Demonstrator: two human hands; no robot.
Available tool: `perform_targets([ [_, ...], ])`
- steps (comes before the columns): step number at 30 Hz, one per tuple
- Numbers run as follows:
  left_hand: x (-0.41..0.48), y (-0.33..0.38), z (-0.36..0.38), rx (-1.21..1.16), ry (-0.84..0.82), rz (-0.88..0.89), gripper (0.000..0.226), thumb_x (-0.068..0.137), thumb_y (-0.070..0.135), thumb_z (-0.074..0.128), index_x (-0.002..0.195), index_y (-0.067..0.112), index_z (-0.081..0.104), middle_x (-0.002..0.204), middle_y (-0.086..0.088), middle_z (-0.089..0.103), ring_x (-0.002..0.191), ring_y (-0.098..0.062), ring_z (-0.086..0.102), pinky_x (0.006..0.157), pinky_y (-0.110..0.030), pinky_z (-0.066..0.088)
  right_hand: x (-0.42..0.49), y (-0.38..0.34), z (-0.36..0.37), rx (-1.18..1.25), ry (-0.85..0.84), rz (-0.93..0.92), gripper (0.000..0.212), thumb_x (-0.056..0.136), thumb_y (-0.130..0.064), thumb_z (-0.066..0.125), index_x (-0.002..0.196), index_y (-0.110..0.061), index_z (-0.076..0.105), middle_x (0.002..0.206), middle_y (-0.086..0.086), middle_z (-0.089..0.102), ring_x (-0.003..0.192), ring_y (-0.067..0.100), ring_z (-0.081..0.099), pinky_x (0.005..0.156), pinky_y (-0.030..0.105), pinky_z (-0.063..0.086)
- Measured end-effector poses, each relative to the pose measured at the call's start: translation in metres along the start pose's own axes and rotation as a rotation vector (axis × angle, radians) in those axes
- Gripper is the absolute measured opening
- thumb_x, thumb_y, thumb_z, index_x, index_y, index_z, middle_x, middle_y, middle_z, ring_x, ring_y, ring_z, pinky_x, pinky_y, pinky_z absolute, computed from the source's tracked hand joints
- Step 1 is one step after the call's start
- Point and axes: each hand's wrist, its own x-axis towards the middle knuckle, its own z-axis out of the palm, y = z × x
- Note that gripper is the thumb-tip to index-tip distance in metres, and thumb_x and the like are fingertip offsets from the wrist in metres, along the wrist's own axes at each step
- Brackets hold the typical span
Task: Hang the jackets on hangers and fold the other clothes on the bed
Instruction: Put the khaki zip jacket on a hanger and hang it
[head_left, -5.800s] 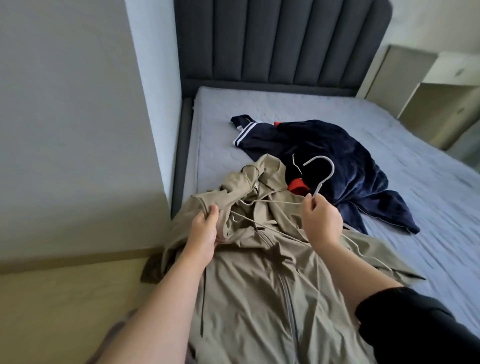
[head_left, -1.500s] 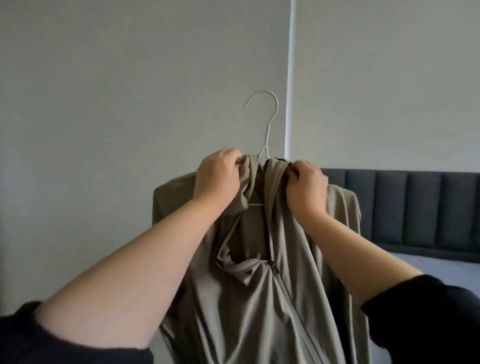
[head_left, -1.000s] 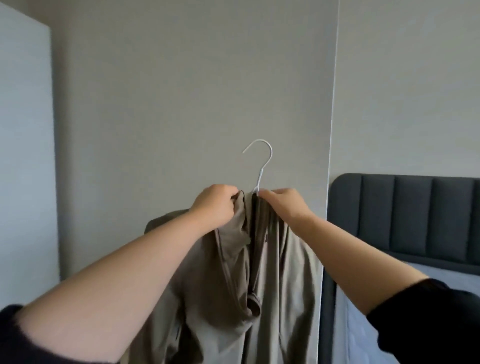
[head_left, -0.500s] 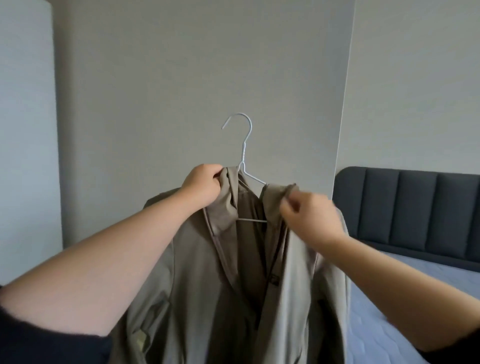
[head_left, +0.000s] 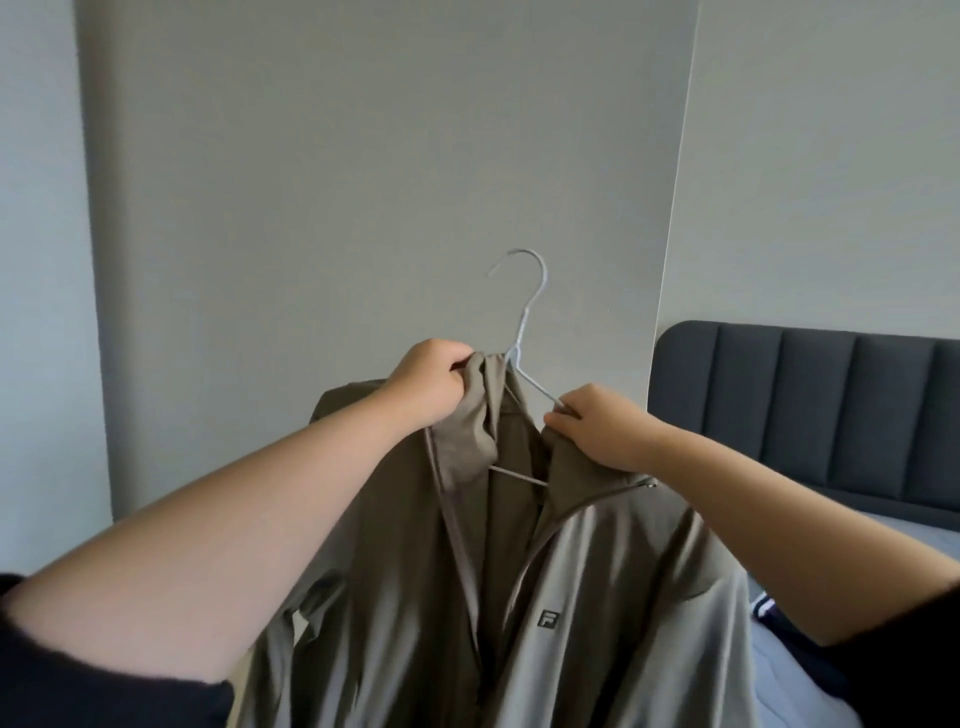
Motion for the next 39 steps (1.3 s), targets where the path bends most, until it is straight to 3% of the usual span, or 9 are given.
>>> perform_targets([
  [4,0.002,0.01,0.01,-0.018,-0.071,-0.005,0.022,0.088,-0.001,0.04,0.073,0.002,0.056,0.075,-0.012,0.056,0.075,-0.022,0.047,0.064,-0.029,0.031,0.005,0.002,0.004,-0.057,0.123,0.009,0.038,0.098,-0.026,0.049,0.064,-0.01,0.046,0.071,0.007,0.053,0.076,0.028,0.049,0.065,0.031,0.035],
  [8,0.006,0.007,0.006,0.042,0.106,0.0,0.029,0.097,0.031,0.045,0.112,0.016,0.064,0.112,-0.005,0.06,0.108,-0.021,0.051,0.094,-0.035,0.042,0.001,0.012,-0.003,-0.029,0.264,0.051,0.042,0.098,-0.026,0.048,0.059,-0.013,0.042,0.061,0.002,0.048,0.067,0.027,0.048,0.057,0.031,0.033],
  [13,0.002,0.008,0.001,0.344,-0.049,0.026,0.01,0.088,0.023,0.061,0.095,0.018,0.067,0.094,-0.002,0.065,0.095,-0.024,0.057,0.073,-0.027,0.039,-0.008,0.011,-0.001,-0.093,0.347,-0.014,0.033,0.098,-0.029,0.047,0.073,-0.008,0.054,0.066,0.001,0.051,0.071,0.027,0.051,0.061,0.032,0.038],
  [17,0.01,0.005,-0.022,0.06,-0.367,-0.034,0.007,0.086,0.013,0.068,0.08,0.012,0.07,0.061,0.005,0.054,0.062,-0.007,0.05,0.058,-0.019,0.035,-0.016,0.019,0.002,-0.226,0.382,-0.077,0.031,0.099,-0.031,0.043,0.081,-0.01,0.056,0.074,0.003,0.054,0.074,0.029,0.051,0.062,0.032,0.036],
  [21,0.008,0.009,-0.015,-0.207,-0.01,-0.067,0.009,0.09,0.012,0.063,0.094,0.007,0.069,0.083,-0.003,0.064,0.079,-0.012,0.055,0.067,-0.021,0.038,-0.012,0.026,-0.006,-0.137,0.517,-0.062,0.029,0.096,-0.029,0.05,0.072,-0.013,0.049,0.068,0.004,0.053,0.072,0.031,0.051,0.059,0.033,0.029],
  [24,0.006,0.016,-0.009,0.197,-0.213,0.037,0.027,0.097,0.019,0.051,0.071,0.014,0.053,0.073,0.0,0.054,0.082,-0.021,0.05,0.066,-0.027,0.029,-0.011,0.029,-0.011,-0.1,0.612,-0.023,0.023,0.093,-0.03,0.057,0.076,-0.015,0.056,0.071,0.001,0.057,0.072,0.027,0.052,0.059,0.031,0.03],
  [29,0.003,0.01,-0.002,0.201,-0.028,-0.046,0.041,0.095,0.019,0.054,0.057,0.017,0.038,0.063,-0.001,0.044,0.075,-0.024,0.047,0.062,-0.029,0.024,-0.011,0.033,-0.023,0.267,0.464,0.039,0.029,0.084,-0.046,0.066,0.093,-0.018,0.065,0.085,-0.001,0.061,0.08,0.016,0.055,0.07,0.029,0.043],
  [33,0.0,0.008,0.008,0.089,0.125,-0.069,0.029,0.09,0.015,0.059,0.062,0.011,0.052,0.061,-0.003,0.047,0.074,-0.029,0.051,0.06,-0.03,0.027,-0.01,0.048,-0.041,0.344,0.296,0.202,0.054,0.098,-0.05,0.04,0.11,-0.002,0.064,0.109,0.012,0.063,0.105,0.028,0.057,0.087,0.032,0.04],
  [39,-0.004,0.013,0.019,0.055,0.184,0.012,0.013,0.09,0.012,0.059,0.08,0.004,0.064,0.072,-0.011,0.059,0.076,-0.03,0.055,0.064,-0.032,0.035,-0.023,0.069,-0.047,0.281,0.096,0.204,0.019,0.094,-0.019,0.057,0.101,-0.008,0.071,0.102,0.009,0.066,0.095,0.026,0.061,0.088,0.032,0.049],
])
